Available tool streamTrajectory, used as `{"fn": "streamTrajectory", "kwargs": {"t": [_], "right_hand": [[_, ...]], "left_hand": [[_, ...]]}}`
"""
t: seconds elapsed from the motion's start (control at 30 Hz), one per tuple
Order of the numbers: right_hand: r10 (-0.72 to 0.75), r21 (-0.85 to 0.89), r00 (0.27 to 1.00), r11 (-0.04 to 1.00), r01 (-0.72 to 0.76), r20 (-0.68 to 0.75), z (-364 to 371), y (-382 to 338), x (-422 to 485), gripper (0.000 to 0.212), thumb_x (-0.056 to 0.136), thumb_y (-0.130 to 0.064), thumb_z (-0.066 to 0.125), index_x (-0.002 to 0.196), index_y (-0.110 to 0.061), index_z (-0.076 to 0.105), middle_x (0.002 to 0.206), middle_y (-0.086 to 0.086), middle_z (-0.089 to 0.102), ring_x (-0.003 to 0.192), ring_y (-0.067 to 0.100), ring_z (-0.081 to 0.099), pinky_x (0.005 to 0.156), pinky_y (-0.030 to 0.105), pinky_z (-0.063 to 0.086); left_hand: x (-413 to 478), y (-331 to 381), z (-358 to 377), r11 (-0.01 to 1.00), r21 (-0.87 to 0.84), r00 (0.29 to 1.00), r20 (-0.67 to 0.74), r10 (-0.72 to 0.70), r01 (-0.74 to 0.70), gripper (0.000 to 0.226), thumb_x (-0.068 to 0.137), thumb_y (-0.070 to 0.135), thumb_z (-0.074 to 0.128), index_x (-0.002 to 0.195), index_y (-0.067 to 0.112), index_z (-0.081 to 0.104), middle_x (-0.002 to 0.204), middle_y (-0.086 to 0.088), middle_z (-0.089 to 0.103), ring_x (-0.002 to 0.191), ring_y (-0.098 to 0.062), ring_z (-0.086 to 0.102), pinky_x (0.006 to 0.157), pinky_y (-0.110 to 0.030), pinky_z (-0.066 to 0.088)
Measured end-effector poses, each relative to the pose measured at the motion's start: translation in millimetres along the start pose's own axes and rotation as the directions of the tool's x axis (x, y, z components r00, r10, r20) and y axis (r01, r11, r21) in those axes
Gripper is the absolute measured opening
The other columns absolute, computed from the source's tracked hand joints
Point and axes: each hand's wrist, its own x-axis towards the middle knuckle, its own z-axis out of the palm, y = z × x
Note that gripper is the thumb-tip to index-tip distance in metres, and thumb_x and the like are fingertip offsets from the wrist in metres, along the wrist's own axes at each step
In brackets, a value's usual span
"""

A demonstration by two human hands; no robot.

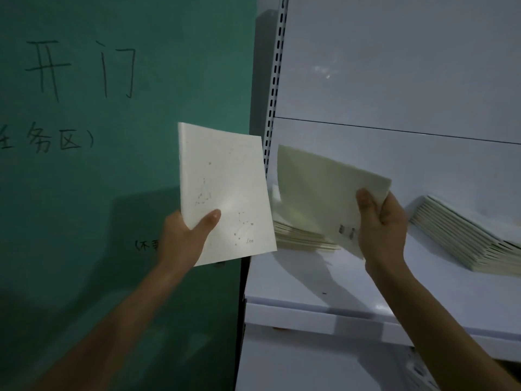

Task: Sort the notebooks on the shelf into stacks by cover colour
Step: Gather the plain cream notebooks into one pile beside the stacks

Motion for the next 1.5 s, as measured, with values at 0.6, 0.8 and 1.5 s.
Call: {"fn": "streamTrajectory", "kwargs": {"t": [0.6, 0.8, 1.5], "right_hand": [[-0.759, -0.397, 0.529, 0.382, 0.834, 0.381, 63.4, 2.1, -56.7, 0.034, 0.101, -0.030, 0.043, 0.123, -0.014, 0.064, 0.126, 0.011, 0.061, 0.117, 0.026, 0.059, 0.091, 0.040, 0.053], [-0.756, -0.345, 0.474, 0.341, 0.874, 0.452, 58.9, 3.2, -57.3, 0.033, 0.101, -0.029, 0.042, 0.133, -0.019, 0.048, 0.134, 0.011, 0.055, 0.128, 0.026, 0.048, 0.100, 0.041, 0.044], [0.347, 0.089, 0.934, 0.931, -0.354, 0.088, -143.7, -3.8, -46.8, 0.054, 0.076, -0.059, 0.066, 0.118, -0.026, 0.057, 0.109, -0.008, 0.067, 0.106, 0.019, 0.062, 0.090, 0.045, 0.052]], "left_hand": [[-13.6, 18.8, 35.3, 0.975, -0.182, 0.980, 0.175, -0.094, 0.126, 0.043, 0.091, 0.052, 0.044, 0.115, 0.021, 0.063, 0.101, 0.001, 0.072, 0.094, -0.016, 0.069, 0.084, -0.042, 0.056], [-16.4, 24.3, 34.3, 0.943, -0.312, 0.967, 0.251, -0.032, 0.112, 0.074, 0.073, 0.080, 0.035, 0.115, 0.025, 0.063, 0.107, -0.001, 0.071, 0.099, -0.020, 0.068, 0.087, -0.046, 0.054], [-104.5, 82.2, 148.9, 0.924, -0.301, 0.763, 0.532, 0.368, -0.236, 0.025, 0.080, 0.046, 0.054, 0.100, 0.034, 0.062, 0.100, 0.015, 0.070, 0.093, -0.005, 0.066, 0.076, -0.024, 0.056]]}}
